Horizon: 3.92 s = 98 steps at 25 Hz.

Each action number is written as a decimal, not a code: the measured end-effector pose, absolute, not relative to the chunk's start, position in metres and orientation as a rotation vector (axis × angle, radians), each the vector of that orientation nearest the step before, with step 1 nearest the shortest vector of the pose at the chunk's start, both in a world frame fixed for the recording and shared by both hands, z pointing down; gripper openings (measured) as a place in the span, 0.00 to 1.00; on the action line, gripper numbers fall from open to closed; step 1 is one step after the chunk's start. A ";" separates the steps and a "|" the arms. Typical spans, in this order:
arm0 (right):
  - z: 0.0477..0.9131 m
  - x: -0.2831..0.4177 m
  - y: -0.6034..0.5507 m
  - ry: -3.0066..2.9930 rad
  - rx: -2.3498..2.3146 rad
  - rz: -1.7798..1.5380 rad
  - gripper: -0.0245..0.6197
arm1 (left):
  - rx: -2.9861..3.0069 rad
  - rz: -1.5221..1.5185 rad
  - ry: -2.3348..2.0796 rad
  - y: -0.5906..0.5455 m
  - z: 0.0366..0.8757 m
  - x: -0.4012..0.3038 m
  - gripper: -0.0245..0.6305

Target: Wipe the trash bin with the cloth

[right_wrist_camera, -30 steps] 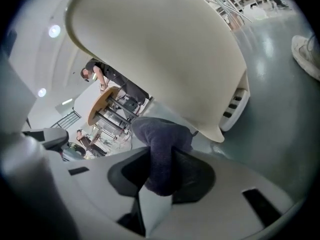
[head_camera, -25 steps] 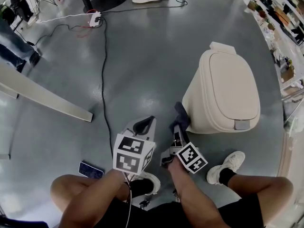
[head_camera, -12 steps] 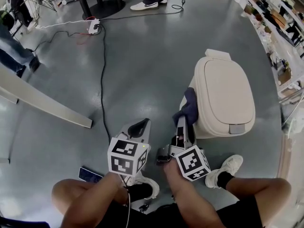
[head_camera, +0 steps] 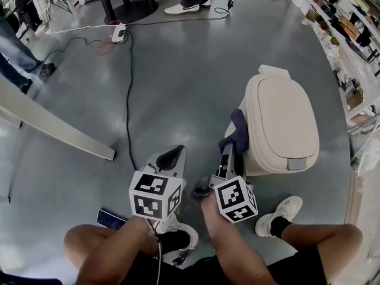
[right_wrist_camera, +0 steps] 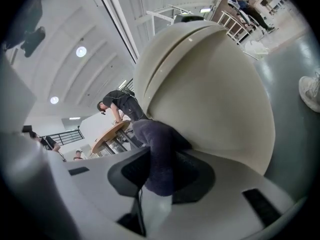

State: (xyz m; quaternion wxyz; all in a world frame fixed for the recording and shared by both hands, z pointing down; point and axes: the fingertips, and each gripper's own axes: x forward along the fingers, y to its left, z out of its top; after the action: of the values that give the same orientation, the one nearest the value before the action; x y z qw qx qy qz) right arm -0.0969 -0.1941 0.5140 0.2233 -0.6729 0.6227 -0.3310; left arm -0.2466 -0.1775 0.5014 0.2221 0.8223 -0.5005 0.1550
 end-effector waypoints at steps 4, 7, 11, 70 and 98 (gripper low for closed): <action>0.527 -0.095 -0.195 1.718 -1.896 -0.931 0.20 | 2.269 0.431 -1.378 -0.175 0.503 -0.247 0.04; 0.543 -0.095 -0.195 1.723 -1.934 -0.950 0.20 | 2.270 0.436 -1.373 -0.175 0.505 -0.246 0.04; 0.569 -0.095 -0.192 1.734 -1.995 -0.985 0.20 | 2.261 0.450 -1.369 -0.174 0.510 -0.249 0.04; 0.589 -0.105 -0.274 1.460 -1.910 -1.144 0.20 | 2.187 0.568 -1.353 -0.174 0.550 -0.271 0.04; 0.744 -0.104 -0.265 1.477 -2.052 -1.457 0.20 | 2.165 0.606 -1.300 -0.172 0.561 -0.265 0.04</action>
State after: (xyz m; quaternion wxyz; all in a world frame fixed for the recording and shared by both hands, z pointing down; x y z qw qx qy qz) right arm -0.1043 -0.2646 0.7438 0.1113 -0.6988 0.5030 -0.4962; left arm -0.2651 -0.1715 0.5612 0.2688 0.8030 -0.4821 0.2249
